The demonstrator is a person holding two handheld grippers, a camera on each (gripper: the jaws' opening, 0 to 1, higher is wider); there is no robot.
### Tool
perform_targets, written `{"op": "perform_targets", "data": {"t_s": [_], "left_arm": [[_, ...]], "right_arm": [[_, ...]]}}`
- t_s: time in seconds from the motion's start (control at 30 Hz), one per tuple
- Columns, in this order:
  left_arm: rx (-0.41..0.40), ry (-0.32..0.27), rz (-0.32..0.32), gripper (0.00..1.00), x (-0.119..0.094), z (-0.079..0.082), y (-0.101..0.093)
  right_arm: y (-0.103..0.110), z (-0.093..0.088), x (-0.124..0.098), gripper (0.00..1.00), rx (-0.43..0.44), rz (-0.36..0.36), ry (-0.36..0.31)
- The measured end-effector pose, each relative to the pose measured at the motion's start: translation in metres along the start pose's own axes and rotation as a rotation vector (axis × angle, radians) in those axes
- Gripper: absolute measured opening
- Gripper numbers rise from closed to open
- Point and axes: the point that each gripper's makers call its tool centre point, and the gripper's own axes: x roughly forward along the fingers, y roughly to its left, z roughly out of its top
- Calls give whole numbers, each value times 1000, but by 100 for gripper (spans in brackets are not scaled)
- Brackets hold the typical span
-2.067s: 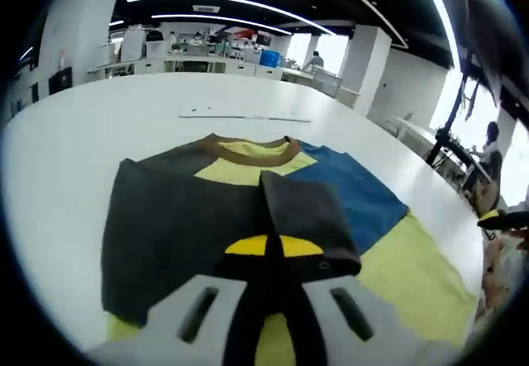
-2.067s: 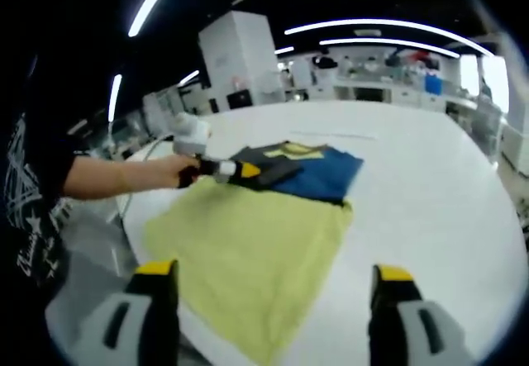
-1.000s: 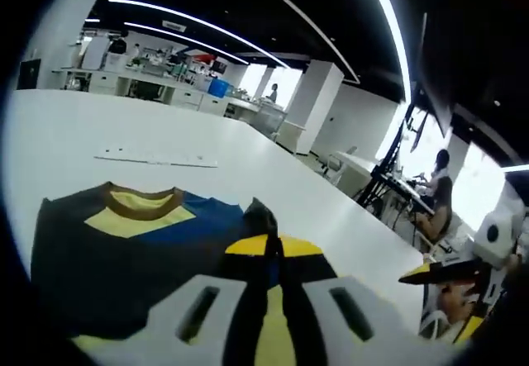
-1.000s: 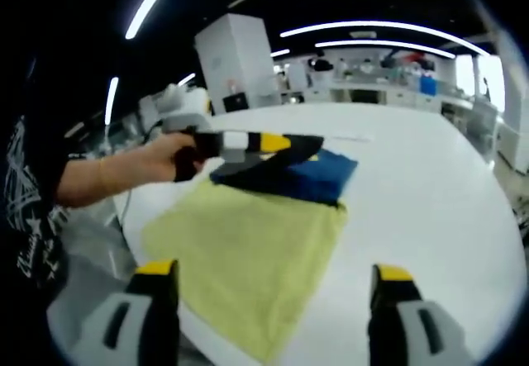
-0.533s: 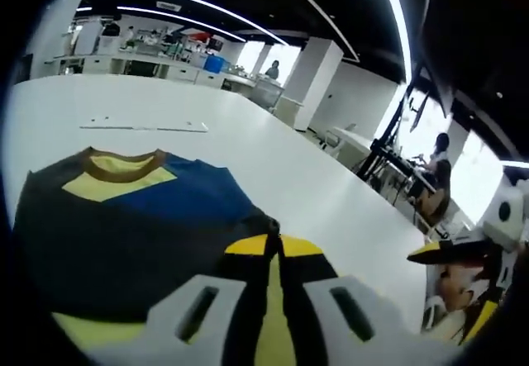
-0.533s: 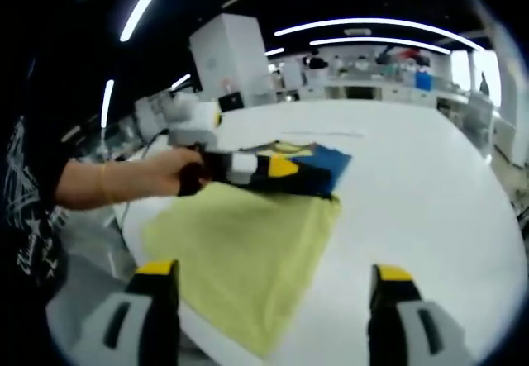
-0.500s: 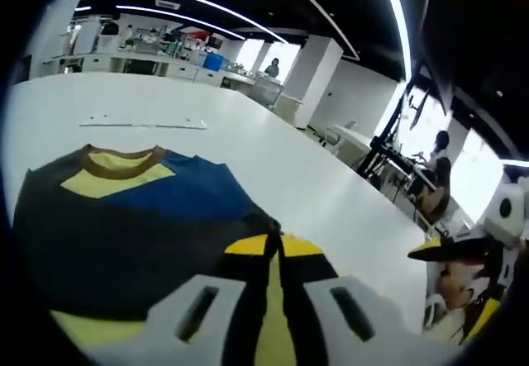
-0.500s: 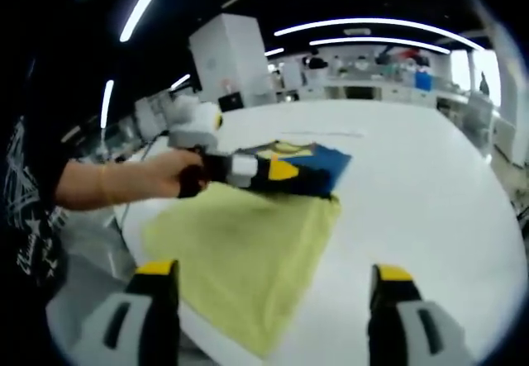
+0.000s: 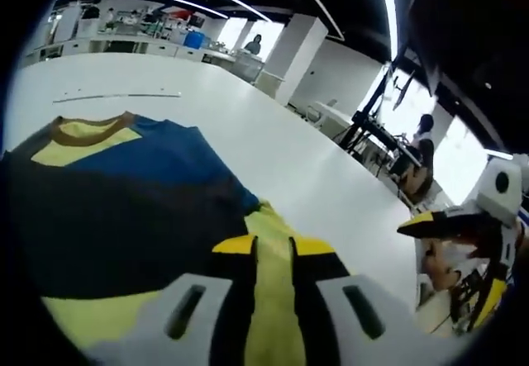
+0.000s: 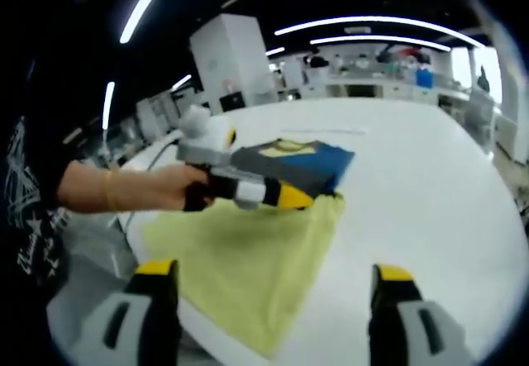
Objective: Fold the garment on the visible template until the final outline fits inside the template.
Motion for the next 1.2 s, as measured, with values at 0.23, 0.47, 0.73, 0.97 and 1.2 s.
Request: {"op": "perform_targets", "data": {"t_s": [0.23, 0.47, 0.73, 0.97, 1.2], "left_arm": [[110, -12, 0, 50, -10, 7, -1], [161, -47, 3, 80, -32, 22, 3], [200, -59, 17, 96, -67, 31, 15], [236, -53, 31, 99, -102, 30, 25], [238, -50, 31, 99, -132, 23, 27]], "right_arm": [[5, 2, 2, 99, -20, 36, 9], [12, 6, 4, 99, -67, 80, 25], [25, 5, 11, 99, -122, 149, 66], [35, 2, 16, 99, -171, 200, 114], [44, -4, 19, 99, -202, 236, 146]]}}
